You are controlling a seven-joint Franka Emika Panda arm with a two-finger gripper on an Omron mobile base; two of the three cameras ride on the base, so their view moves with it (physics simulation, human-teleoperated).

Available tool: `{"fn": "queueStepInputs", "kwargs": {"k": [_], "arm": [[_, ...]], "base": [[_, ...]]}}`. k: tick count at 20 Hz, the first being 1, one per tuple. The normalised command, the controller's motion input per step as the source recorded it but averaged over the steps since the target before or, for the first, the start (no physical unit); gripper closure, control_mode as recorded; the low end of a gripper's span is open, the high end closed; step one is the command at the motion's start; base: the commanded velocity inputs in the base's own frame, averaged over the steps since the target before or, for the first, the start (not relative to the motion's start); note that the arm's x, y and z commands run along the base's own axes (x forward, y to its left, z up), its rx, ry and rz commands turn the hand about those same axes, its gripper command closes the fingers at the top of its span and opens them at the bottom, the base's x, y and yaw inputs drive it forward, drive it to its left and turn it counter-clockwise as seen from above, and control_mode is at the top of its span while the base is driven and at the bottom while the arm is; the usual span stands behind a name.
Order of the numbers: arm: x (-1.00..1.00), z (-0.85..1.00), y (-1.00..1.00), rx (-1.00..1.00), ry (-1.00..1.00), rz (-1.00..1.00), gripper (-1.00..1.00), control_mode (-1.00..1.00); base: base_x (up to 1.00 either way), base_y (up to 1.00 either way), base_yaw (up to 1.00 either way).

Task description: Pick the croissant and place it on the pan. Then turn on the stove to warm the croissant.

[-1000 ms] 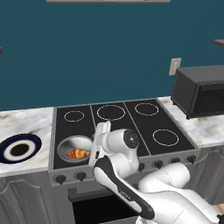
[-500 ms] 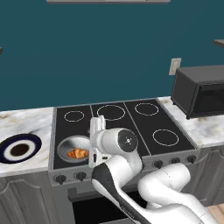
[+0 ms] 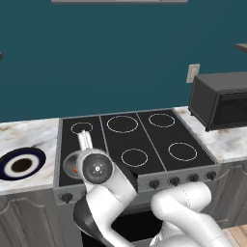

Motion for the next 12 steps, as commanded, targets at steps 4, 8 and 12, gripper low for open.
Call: {"fn": "queueStepInputs", "kwargs": {"k": [4, 8, 12], "arm": [[-0.36, -0.41, 0.0, -0.32, -0.18, 0.0, -1.0, -1.0], [-0.26, -0.64, -0.02, -0.26, -0.12, 0.0, -1.0, -1.0], [-0.07, -0.61, 0.0, -0.27, -0.01, 0.0, -1.0, -1.0]], "base": [[0.0, 0.0, 0.0], [0.0, 0.0, 0.0], [0.0, 0.0, 0.0]]}}
